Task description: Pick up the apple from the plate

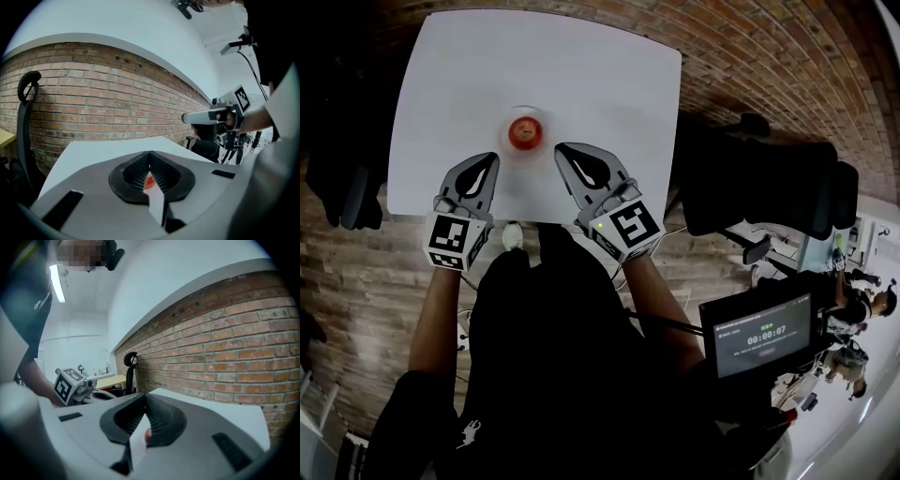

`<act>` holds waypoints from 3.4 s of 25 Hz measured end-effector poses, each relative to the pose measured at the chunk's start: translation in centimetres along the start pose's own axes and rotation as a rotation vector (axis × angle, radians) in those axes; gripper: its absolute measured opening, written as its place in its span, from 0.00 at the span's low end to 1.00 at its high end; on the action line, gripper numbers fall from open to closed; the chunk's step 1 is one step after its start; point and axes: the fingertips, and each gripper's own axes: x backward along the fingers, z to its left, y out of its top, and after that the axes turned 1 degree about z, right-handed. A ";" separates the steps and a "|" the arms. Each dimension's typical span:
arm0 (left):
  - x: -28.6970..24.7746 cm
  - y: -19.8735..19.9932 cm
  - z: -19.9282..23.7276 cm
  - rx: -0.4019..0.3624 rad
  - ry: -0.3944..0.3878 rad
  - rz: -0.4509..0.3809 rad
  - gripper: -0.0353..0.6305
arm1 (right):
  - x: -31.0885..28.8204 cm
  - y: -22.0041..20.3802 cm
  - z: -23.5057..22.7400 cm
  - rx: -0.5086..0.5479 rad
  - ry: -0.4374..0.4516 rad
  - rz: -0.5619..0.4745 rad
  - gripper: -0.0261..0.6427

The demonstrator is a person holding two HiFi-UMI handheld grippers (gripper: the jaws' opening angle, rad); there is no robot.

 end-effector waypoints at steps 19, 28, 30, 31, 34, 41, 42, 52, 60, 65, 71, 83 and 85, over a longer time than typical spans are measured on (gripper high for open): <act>-3.5 -5.0 -0.6 0.037 0.055 0.064 0.06 | -2.4 -6.2 -1.9 0.000 0.121 0.131 0.04; -4.8 -6.5 -0.3 0.042 0.073 0.086 0.06 | -3.9 -9.0 -2.2 -0.010 0.172 0.171 0.04; -5.1 -6.7 -0.1 0.040 0.077 0.086 0.06 | -4.3 -9.3 -2.4 -0.007 0.181 0.174 0.04; -5.2 -6.8 0.0 0.041 0.081 0.086 0.06 | -4.5 -9.5 -2.4 -0.006 0.185 0.175 0.04; -5.4 -7.5 0.1 0.043 0.091 0.090 0.06 | -4.6 -10.2 -2.3 -0.005 0.192 0.183 0.04; -7.8 -9.6 -0.1 0.036 0.082 0.104 0.06 | -5.1 -12.2 -3.5 0.004 0.200 0.209 0.04; -7.9 -9.8 0.0 0.036 0.085 0.105 0.06 | -5.2 -12.2 -3.6 0.002 0.200 0.206 0.04; -8.1 -10.3 0.1 0.027 0.107 0.118 0.07 | -5.3 -11.9 -3.9 -0.008 0.195 0.186 0.04; -8.4 -10.7 0.1 0.017 0.112 0.131 0.24 | -5.3 -12.1 -3.9 -0.011 0.196 0.189 0.04; -8.8 -11.0 0.2 -0.015 0.115 0.142 0.36 | -5.2 -12.1 -4.1 -0.014 0.192 0.191 0.04; -9.5 -11.2 0.0 -0.038 0.109 0.154 0.53 | -5.2 -12.1 -4.0 -0.018 0.190 0.191 0.04; -11.0 -11.6 0.2 -0.068 0.103 0.167 0.68 | -5.1 -12.2 -4.2 -0.022 0.176 0.201 0.04; -11.3 -11.7 0.3 -0.074 0.104 0.167 0.69 | -5.1 -12.1 -4.3 -0.019 0.174 0.196 0.04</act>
